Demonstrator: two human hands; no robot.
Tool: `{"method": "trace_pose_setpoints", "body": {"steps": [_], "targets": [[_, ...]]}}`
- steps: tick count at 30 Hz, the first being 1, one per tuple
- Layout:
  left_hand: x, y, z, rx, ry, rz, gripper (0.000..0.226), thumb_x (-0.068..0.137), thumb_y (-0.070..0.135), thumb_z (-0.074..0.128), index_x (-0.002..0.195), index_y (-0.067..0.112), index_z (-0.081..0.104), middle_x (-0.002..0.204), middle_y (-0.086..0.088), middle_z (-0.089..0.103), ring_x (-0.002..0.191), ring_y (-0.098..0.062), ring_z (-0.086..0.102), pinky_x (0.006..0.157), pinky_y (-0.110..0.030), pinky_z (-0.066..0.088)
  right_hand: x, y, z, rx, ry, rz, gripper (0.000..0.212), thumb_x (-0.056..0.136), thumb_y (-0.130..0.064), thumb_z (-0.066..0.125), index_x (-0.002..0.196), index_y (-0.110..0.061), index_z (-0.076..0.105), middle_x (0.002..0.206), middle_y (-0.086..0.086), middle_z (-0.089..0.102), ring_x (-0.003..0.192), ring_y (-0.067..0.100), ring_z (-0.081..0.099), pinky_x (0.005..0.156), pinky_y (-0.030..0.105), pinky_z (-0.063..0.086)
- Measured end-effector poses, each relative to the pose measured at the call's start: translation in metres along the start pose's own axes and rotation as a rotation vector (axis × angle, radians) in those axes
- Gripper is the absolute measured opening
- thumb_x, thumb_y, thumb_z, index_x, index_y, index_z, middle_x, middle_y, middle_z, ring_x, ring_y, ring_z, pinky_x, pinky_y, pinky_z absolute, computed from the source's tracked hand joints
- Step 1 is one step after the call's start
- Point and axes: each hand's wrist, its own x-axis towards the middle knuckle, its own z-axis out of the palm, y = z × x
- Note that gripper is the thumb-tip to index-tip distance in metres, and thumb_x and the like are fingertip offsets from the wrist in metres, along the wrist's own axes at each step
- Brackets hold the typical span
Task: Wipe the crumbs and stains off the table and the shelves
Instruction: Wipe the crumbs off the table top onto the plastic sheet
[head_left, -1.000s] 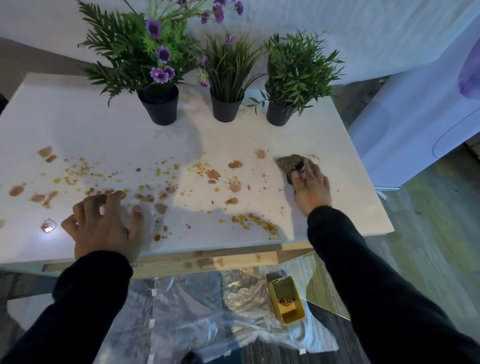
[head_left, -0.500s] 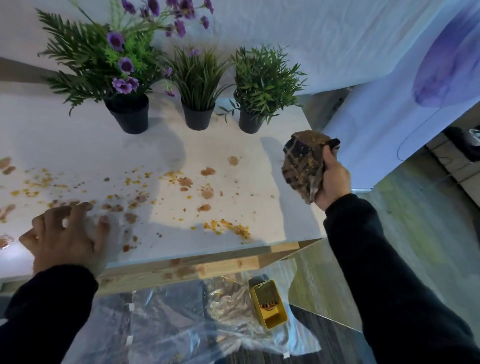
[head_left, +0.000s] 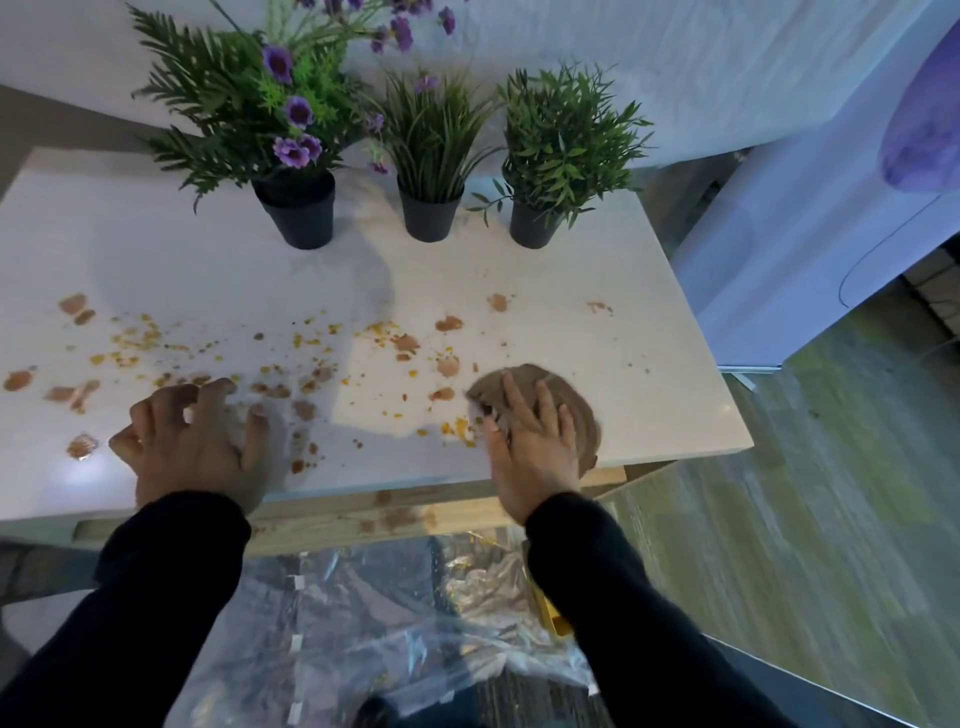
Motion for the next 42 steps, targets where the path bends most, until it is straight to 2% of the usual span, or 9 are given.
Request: {"method": "trace_pose_setpoints", "body": {"steps": [4, 8, 12, 15, 18, 23, 32, 38, 42], "targets": [[0.003, -0.006, 0.004, 0.037, -0.038, 0.008, 0.055, 0.086, 0.054, 0.035, 0.121, 0.018, 0.057, 0.122, -0.014, 0.046, 0.117, -0.036, 0.038, 0.1, -0.057, 0.03, -0.03, -0.044, 0.007, 0.399, -0.032, -0.058, 0.046, 0.11, -0.035, 0.032, 0.154, -0.024, 0.039, 0.148, -0.027, 0.013, 0.146, -0.002, 0.004, 0.126, 0.033, 0.001], [0.002, -0.009, 0.006, 0.034, -0.03, 0.031, 0.055, 0.086, 0.055, 0.036, 0.12, 0.019, 0.058, 0.122, -0.014, 0.048, 0.118, -0.036, 0.039, 0.099, -0.056, 0.03, -0.023, -0.047, -0.014, 1.249, -0.033, 0.23, 0.059, 0.101, -0.051, 0.038, 0.13, -0.006, 0.064, 0.113, -0.003, 0.075, 0.109, 0.011, 0.069, 0.095, 0.029, 0.049], [0.003, -0.01, 0.006, 0.034, -0.045, 0.031, 0.057, 0.086, 0.057, 0.035, 0.121, 0.019, 0.059, 0.121, -0.013, 0.049, 0.116, -0.037, 0.04, 0.096, -0.056, 0.032, 0.015, 0.001, -0.06, 1.781, 0.055, 0.354, 0.082, 0.084, -0.065, 0.054, 0.143, -0.008, 0.053, 0.134, 0.018, 0.065, 0.124, 0.037, 0.062, 0.111, 0.054, 0.043], [0.004, -0.012, 0.008, 0.049, -0.049, 0.034, 0.059, 0.088, 0.057, 0.033, 0.122, 0.017, 0.059, 0.12, -0.013, 0.049, 0.115, -0.036, 0.04, 0.094, -0.054, 0.032, 0.06, 0.035, -0.102, 1.675, 0.271, 0.353, 0.07, 0.09, -0.065, 0.055, 0.135, -0.012, 0.059, 0.127, 0.016, 0.069, 0.115, 0.037, 0.067, 0.101, 0.059, 0.05], [0.005, -0.013, 0.01, 0.045, -0.044, 0.038, 0.058, 0.087, 0.056, 0.036, 0.123, 0.016, 0.058, 0.12, -0.013, 0.049, 0.114, -0.035, 0.041, 0.093, -0.052, 0.033, 0.106, 0.052, -0.113, 1.101, 0.366, 0.468, 0.072, 0.085, -0.073, 0.046, 0.128, -0.02, 0.065, 0.115, 0.006, 0.072, 0.101, 0.03, 0.069, 0.094, 0.045, 0.054], [0.004, -0.015, 0.012, 0.063, -0.027, 0.036, 0.054, 0.088, 0.054, 0.039, 0.121, 0.017, 0.059, 0.117, -0.011, 0.05, 0.113, -0.034, 0.041, 0.093, -0.051, 0.033, 0.142, 0.023, -0.055, 0.134, 0.07, 0.335, 0.06, 0.106, -0.053, 0.019, 0.157, -0.024, 0.031, 0.167, 0.004, 0.022, 0.155, 0.026, 0.013, 0.125, 0.047, 0.005], [0.004, -0.013, 0.01, 0.007, -0.001, 0.052, 0.054, 0.086, 0.052, 0.038, 0.121, 0.017, 0.058, 0.116, -0.011, 0.05, 0.113, -0.033, 0.042, 0.096, -0.051, 0.032, 0.149, -0.049, -0.019, -0.037, -0.096, -0.076, 0.054, 0.107, -0.053, 0.02, 0.159, -0.039, 0.021, 0.17, -0.004, 0.008, 0.156, 0.02, 0.003, 0.124, 0.038, -0.002], [0.002, -0.012, 0.007, 0.003, -0.033, 0.066, 0.049, 0.088, 0.051, 0.038, 0.125, 0.021, 0.052, 0.118, -0.011, 0.047, 0.112, -0.033, 0.04, 0.097, -0.052, 0.031, 0.044, -0.021, 0.007, 0.034, -0.152, -0.446, 0.051, 0.106, -0.05, 0.024, 0.155, -0.041, 0.031, 0.16, -0.031, 0.015, 0.145, -0.017, -0.011, 0.126, 0.03, -0.005], [0.002, -0.012, 0.007, 0.002, -0.044, 0.067, 0.049, 0.088, 0.051, 0.036, 0.124, 0.02, 0.051, 0.119, -0.011, 0.046, 0.112, -0.033, 0.038, 0.097, -0.052, 0.03, -0.023, -0.019, 0.027, 0.126, -0.179, -0.412, 0.053, 0.1, -0.056, 0.026, 0.152, -0.048, 0.036, 0.163, -0.023, 0.02, 0.152, -0.006, -0.001, 0.126, 0.031, -0.001]]}}
